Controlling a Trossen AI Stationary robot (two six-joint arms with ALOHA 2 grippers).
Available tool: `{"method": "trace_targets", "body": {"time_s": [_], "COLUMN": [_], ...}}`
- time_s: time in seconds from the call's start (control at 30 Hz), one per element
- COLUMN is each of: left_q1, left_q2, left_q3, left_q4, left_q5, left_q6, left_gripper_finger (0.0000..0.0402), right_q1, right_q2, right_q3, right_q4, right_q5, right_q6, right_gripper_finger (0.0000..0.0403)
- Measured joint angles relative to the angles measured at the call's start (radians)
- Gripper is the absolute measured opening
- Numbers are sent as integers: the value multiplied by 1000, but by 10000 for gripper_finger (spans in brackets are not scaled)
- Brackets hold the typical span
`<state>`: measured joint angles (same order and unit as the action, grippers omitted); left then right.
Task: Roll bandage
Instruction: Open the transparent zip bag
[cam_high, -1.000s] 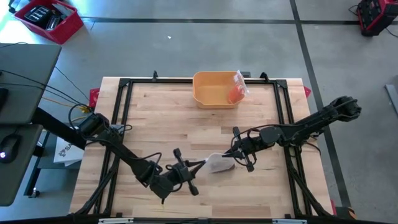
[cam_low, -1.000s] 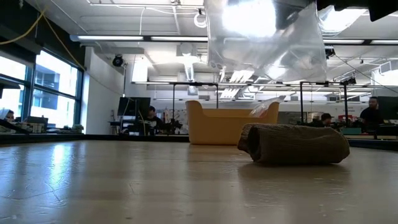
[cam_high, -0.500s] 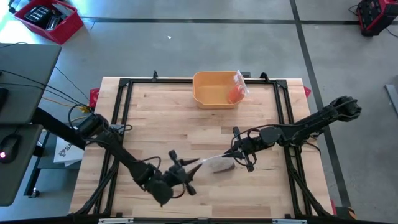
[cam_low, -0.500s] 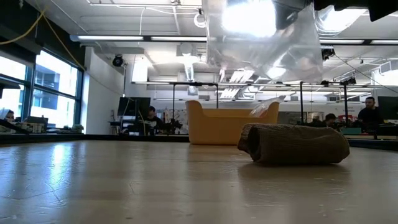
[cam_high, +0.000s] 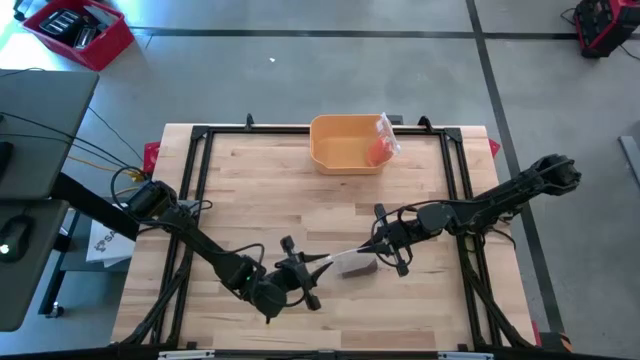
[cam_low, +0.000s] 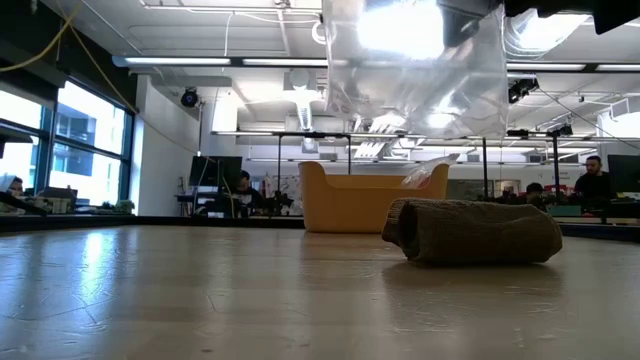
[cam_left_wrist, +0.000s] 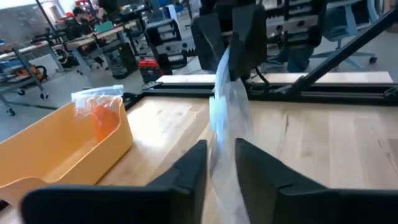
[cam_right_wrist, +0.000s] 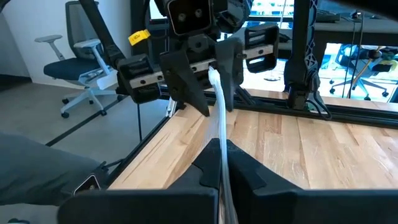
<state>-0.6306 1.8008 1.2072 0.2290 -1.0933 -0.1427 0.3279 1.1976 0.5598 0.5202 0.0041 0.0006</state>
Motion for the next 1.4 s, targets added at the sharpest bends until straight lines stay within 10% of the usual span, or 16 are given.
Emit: {"method": "trace_targets", "body": {"time_s": [0.2, 0.53, 0.93, 1.4], "left_q1": [-19, -27, 23, 40], "left_q2": [0, 0, 16, 72], "left_q3": [0, 6, 130, 173], "left_q4": [106, 116, -164, -209], "left_q5": [-39, -44, 58, 120], "left_q6": [102, 120, -31, -40], "left_gripper_finger": [6, 1, 0, 0], "right_q1": [0, 0, 91, 137], "right_q2": [0, -6, 88, 314], "right_q3": [0, 17, 403, 631], "right_q4": [-8, -132, -594, -771], "right_q5": [0, 45, 135, 252], "right_q6": [0, -64, -178, -190], "right_gripper_finger": [0, 4, 132, 111]}}
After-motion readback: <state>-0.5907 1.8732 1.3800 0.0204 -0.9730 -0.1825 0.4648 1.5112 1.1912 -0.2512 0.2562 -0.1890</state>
